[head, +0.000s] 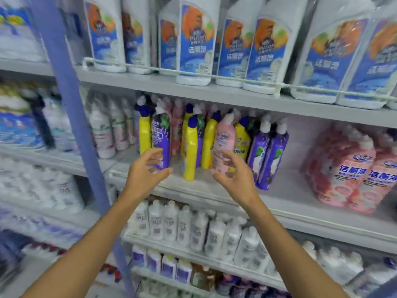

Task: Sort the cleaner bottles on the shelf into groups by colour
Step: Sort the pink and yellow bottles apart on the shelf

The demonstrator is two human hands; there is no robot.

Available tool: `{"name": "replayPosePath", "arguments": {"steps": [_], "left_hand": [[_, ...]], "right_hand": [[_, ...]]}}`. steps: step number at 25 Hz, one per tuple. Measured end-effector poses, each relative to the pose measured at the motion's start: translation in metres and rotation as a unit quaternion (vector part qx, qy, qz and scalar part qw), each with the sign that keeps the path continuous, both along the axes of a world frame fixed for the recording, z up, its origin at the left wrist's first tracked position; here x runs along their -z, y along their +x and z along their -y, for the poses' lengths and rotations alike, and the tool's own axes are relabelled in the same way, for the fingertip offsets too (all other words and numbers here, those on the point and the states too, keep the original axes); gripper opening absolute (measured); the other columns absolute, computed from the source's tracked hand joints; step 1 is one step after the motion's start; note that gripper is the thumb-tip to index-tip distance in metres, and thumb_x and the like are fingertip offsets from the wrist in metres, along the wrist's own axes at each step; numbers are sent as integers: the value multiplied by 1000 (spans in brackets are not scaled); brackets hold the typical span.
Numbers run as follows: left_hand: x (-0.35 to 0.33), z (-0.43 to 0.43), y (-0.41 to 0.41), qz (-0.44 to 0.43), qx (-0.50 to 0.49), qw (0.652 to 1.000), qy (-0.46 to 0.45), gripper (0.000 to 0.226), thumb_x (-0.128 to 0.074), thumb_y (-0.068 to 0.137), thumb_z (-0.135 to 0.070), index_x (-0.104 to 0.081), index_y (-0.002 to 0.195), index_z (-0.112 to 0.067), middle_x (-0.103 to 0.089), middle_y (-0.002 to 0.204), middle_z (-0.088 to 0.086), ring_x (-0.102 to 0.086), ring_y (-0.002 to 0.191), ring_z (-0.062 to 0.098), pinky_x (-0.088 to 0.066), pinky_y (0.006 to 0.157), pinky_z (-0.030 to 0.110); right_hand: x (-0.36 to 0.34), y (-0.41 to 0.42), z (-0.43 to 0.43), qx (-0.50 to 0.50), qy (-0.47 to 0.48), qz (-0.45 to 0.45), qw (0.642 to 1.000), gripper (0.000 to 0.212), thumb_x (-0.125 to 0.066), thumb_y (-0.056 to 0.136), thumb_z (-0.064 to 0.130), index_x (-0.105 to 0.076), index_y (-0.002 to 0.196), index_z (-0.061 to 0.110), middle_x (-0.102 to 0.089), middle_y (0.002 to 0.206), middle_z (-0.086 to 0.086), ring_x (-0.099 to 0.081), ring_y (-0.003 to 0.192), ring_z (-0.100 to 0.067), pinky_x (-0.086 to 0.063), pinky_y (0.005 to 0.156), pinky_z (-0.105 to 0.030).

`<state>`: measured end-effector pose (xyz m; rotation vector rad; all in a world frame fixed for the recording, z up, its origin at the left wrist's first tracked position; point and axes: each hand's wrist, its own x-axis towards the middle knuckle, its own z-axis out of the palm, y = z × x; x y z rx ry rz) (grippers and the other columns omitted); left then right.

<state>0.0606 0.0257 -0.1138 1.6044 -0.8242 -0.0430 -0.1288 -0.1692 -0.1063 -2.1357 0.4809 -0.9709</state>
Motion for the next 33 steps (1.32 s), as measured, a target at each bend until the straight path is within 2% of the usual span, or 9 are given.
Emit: {"name": "replayPosePath", "arguments": {"steps": [2, 5, 9, 12, 17, 20, 22, 27, 33], "left_hand": [[-12, -9, 21, 1, -20, 1000, -2, 52, -85, 77, -6, -61, 121, -20, -67, 109, -1, -63, 99, 17, -53, 81, 24], [-29, -6, 42, 13, -26, 1000, -2, 58, -88, 76, -15, -60, 126, -18, -66, 117, 3, -63, 106, 18, -53, 90, 31], [-53, 27, 62, 45, -27, 999, -1, 53, -85, 79, -14, -62, 127, -15, -67, 120, 0, -65, 110, 18, -57, 93, 39], [-71, 67, 69, 64, -10, 998, -13, 52, -87, 77, -15, -63, 123, -16, -69, 117, -3, -66, 106, 14, -57, 89, 32], [-80, 124, 75, 43, 70, 997, 3, 57, -89, 74, -14, -62, 125, -12, -68, 117, 1, -65, 107, 15, -54, 91, 22], [-70, 141, 85, 43, 102, 993, 49, 61, -91, 62, -23, -65, 117, -20, -71, 105, -5, -66, 96, 10, -53, 89, 27], [-64, 144, 88, 48, 140, 986, 75, 58, -91, 62, -20, -64, 112, -26, -69, 99, -14, -66, 87, 5, -52, 81, 21], [-52, 139, 93, 65, 174, 977, 101, 69, -90, 71, -12, -53, 124, -35, -62, 105, -27, -62, 93, -8, -55, 82, 24], [-41, 136, 89, 43, 188, 979, 69, 65, -86, 77, -8, -49, 126, -32, -58, 106, -29, -58, 81, -25, -48, 69, 4]], "right_hand": [[-5, 33, -4, -20, -5, 19, 1000, 63, -86, 81, 33, -58, 136, 20, -59, 132, 5, -59, 118, -11, -55, 97, -42], [-18, 67, 4, -38, 1, 32, 999, 64, -84, 83, 33, -56, 139, 22, -58, 136, 7, -60, 120, -12, -55, 97, -35], [-38, 78, 38, 5, -3, 73, 997, 64, -84, 81, 38, -57, 137, 21, -59, 136, 5, -60, 122, -13, -52, 98, -27], [-51, 71, 66, 75, 15, 91, 993, 63, -81, 78, 34, -58, 135, 22, -63, 132, 2, -62, 118, -16, -52, 99, -32], [-56, 91, 94, 154, -34, 60, 986, 49, -84, 79, 24, -63, 123, 15, -68, 119, -6, -65, 108, -28, -55, 92, -45], [-52, 106, 106, 185, -43, 22, 981, 49, -82, 79, 24, -58, 121, 14, -70, 114, -8, -66, 106, -32, -54, 85, -40], [-46, 108, 109, 192, -39, -3, 981, 56, -84, 77, 21, -57, 125, 12, -70, 116, -8, -66, 105, -31, -55, 85, -41], [-44, 99, 105, 165, -41, -25, 985, 54, -87, 77, 20, -62, 124, 11, -70, 112, -9, -67, 98, -27, -56, 86, -41], [-54, 66, 75, 156, -24, -64, 985, 58, -86, 79, 27, -60, 130, 20, -72, 110, 2, -68, 93, -19, -52, 76, -27]]}}
